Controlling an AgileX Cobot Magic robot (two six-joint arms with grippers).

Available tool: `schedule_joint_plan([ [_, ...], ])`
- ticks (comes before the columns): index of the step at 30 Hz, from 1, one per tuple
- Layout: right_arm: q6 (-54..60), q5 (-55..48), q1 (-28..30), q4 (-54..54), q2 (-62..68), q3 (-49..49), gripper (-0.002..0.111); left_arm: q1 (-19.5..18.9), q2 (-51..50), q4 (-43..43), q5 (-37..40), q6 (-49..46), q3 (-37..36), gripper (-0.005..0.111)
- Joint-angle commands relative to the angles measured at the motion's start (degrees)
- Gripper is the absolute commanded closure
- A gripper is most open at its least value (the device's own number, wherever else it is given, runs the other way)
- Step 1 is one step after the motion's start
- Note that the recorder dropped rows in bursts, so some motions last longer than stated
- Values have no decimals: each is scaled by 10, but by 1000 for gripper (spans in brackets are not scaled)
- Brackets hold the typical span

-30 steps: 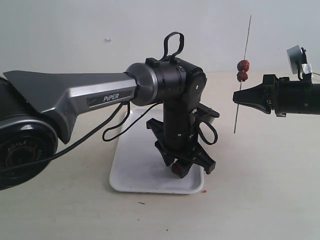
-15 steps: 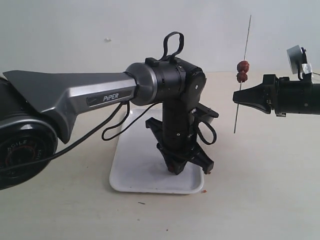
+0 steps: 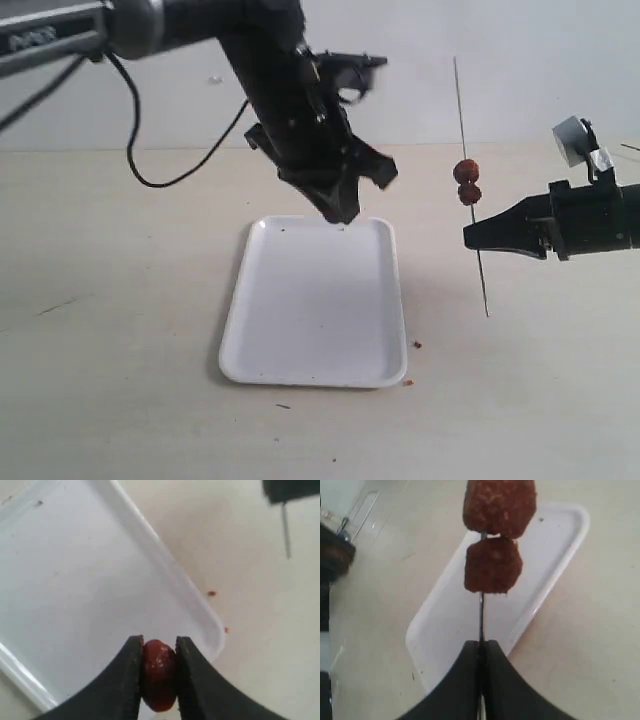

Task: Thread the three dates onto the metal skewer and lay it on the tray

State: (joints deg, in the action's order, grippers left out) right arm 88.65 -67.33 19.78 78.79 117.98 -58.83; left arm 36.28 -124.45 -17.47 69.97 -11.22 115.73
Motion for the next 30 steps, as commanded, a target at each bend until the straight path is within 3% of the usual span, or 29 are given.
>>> schedule_joint_plan([
  [1,43,-26,-23,-64,-6,-4,108,-78,22,-176,0,-67,2,85],
  [4,59,-26,-60,-107,-6,-4,108,-118,22,-231,0,-80,2,85],
  [10,175,-26,-130,-195,-13,-4,108,-172,24,-242,0,-66,2,85],
  [21,-15,272,-144,-313,-92,-4,108,-180,44,-242,0,-54,-16,85],
  [30,50,361,-189,-337,-100,-4,108,-175,57,-241,0,-41,-35,85],
])
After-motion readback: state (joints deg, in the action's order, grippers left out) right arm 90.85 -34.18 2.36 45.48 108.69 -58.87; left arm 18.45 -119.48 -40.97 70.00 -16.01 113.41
